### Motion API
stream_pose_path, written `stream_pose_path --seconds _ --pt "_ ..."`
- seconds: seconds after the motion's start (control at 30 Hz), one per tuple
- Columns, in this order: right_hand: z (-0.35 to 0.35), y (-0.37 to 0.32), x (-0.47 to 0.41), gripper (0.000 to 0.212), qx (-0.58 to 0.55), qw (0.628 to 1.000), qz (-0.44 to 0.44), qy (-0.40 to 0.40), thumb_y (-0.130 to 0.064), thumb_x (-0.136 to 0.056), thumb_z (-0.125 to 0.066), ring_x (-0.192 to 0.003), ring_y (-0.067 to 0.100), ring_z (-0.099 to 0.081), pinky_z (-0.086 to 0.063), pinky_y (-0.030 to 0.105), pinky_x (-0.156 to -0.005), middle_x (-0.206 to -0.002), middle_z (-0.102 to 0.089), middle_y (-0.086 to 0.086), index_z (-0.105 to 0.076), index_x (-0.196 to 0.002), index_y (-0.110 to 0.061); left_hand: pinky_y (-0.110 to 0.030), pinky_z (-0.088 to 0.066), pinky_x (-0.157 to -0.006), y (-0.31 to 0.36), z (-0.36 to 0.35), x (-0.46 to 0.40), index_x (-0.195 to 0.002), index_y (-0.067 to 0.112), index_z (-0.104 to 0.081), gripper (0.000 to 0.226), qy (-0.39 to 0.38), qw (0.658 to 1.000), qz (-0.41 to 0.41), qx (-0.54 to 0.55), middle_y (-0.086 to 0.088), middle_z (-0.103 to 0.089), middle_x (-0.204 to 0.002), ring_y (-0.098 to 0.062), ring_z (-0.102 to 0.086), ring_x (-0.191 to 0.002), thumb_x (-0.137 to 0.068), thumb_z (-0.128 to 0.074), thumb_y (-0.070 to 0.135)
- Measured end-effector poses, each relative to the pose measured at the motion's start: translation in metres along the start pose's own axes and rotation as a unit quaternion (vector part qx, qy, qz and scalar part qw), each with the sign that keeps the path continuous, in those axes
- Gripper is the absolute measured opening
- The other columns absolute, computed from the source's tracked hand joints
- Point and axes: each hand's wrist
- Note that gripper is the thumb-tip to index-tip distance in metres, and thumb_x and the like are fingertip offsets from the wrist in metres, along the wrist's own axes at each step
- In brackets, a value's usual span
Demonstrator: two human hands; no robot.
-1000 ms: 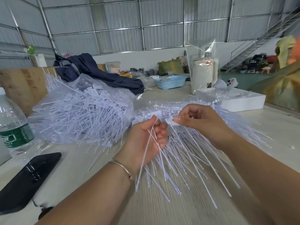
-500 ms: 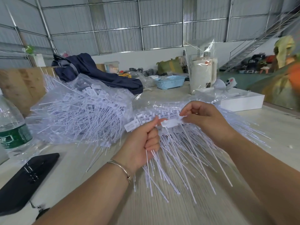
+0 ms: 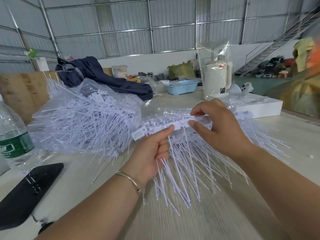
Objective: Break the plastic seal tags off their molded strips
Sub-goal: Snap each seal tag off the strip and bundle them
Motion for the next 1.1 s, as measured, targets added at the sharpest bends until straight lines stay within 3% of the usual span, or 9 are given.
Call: stream_pose_path --seconds 0.13,0.33,0.43,0.5,0.63,0.77,0.9,1.0,1.1 --pt "-0.002 0.007 0.002 0.025 0.034 0.996 -0.051 -0.063 -0.043 -0.087 -0.063 -0.084 0.013 -0.057 -0.04 0.023 -0.073 -0.084 -0.065 0.0 -0.068 -0.092 -0.019 -0.017 -0.014 -0.034 0.0 -0.001 0.0 -0.049 0.022 -0.057 0.03 -0.017 0.999 -0.008 0.035 0.009 -0.016 -0.052 -0.004 -0.014 -0.036 -0.073 -0.075 0.023" --pt "0.0 0.008 0.002 0.038 -0.276 0.933 -0.201 -0.113 -0.046 -0.068 -0.073 -0.068 0.016 -0.058 -0.046 0.028 -0.079 -0.07 -0.064 0.009 -0.066 -0.072 -0.009 -0.017 -0.015 -0.034 0.004 0.002 0.003 -0.048 0.023 -0.051 0.033 -0.072 0.996 0.007 0.049 0.01 -0.02 -0.047 -0.004 -0.018 -0.033 -0.071 -0.074 0.022" --pt "0.003 0.009 0.001 0.032 -0.368 0.888 -0.222 -0.16 -0.042 -0.065 -0.075 -0.06 0.007 -0.054 -0.043 0.013 -0.067 -0.068 -0.061 0.01 -0.066 -0.066 -0.012 -0.015 -0.017 -0.032 0.004 0.0 0.004 -0.058 0.022 -0.047 0.035 -0.121 0.99 0.037 0.054 0.011 -0.022 -0.047 -0.002 -0.02 -0.032 -0.071 -0.079 0.02" --pt "0.001 0.011 0.002 0.028 -0.397 0.868 -0.226 -0.197 -0.042 -0.063 -0.081 -0.059 0.009 -0.048 -0.039 0.016 -0.062 -0.067 -0.061 0.006 -0.066 -0.063 -0.018 -0.014 -0.019 -0.031 0.003 -0.002 0.007 -0.064 0.02 -0.054 0.025 -0.162 0.983 0.065 0.05 0.011 -0.023 -0.046 -0.001 -0.02 -0.032 -0.068 -0.078 0.023" --pt "-0.007 0.013 0.005 0.05 -0.414 0.854 -0.227 -0.216 -0.044 -0.063 -0.077 -0.071 0.016 -0.054 -0.043 0.023 -0.073 -0.071 -0.065 0.003 -0.07 -0.085 0.0 -0.012 -0.022 -0.031 -0.004 -0.009 0.011 -0.072 0.018 -0.07 0.01 -0.23 0.965 0.118 0.048 0.01 -0.019 -0.047 -0.004 -0.014 -0.035 -0.074 -0.071 0.028" --pt "-0.008 0.012 0.004 0.048 -0.435 0.853 -0.223 -0.182 -0.044 -0.065 -0.076 -0.054 0.004 -0.051 -0.041 0.009 -0.057 -0.059 -0.057 0.0 -0.068 -0.078 0.001 -0.014 -0.021 -0.034 0.001 -0.009 0.007 -0.085 0.01 -0.06 0.019 -0.197 0.972 0.097 0.085 0.007 -0.035 -0.051 -0.002 -0.029 -0.036 -0.078 -0.072 0.023" --pt "-0.008 0.015 0.002 0.035 -0.403 0.876 -0.228 -0.135 -0.036 -0.063 -0.083 -0.055 0.011 -0.047 -0.04 0.012 -0.056 -0.062 -0.052 0.008 -0.065 -0.071 -0.007 -0.014 -0.023 -0.036 0.004 -0.01 0.003 -0.067 0.014 -0.049 0.028 -0.075 0.985 0.079 0.137 0.0 -0.046 -0.06 -0.006 -0.038 -0.043 -0.089 -0.058 0.029" --pt "-0.005 0.018 0.002 0.029 -0.402 0.875 -0.243 -0.115 -0.021 -0.064 -0.084 -0.058 0.011 -0.049 -0.042 0.013 -0.056 -0.067 -0.053 0.01 -0.066 -0.079 -0.004 -0.014 -0.032 -0.035 0.003 -0.008 0.002 -0.071 0.016 -0.044 0.034 -0.02 0.986 0.053 0.159 0.002 -0.039 -0.058 -0.005 -0.035 -0.04 -0.097 -0.05 0.037" --pt "-0.003 0.022 0.001 0.018 -0.403 0.877 -0.238 -0.11 -0.007 -0.071 -0.079 -0.061 0.009 -0.051 -0.042 0.013 -0.06 -0.067 -0.056 0.003 -0.066 -0.084 -0.005 -0.013 -0.022 -0.033 0.001 -0.008 0.004 -0.07 0.02 -0.05 0.029 -0.044 0.994 0.027 0.092 0.008 -0.024 -0.057 -0.002 -0.022 -0.038 -0.091 -0.058 0.038"
Point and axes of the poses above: each hand's wrist, its own x-axis away from the middle knuckle, its own z-axis out of the back of the hand, y = z × x
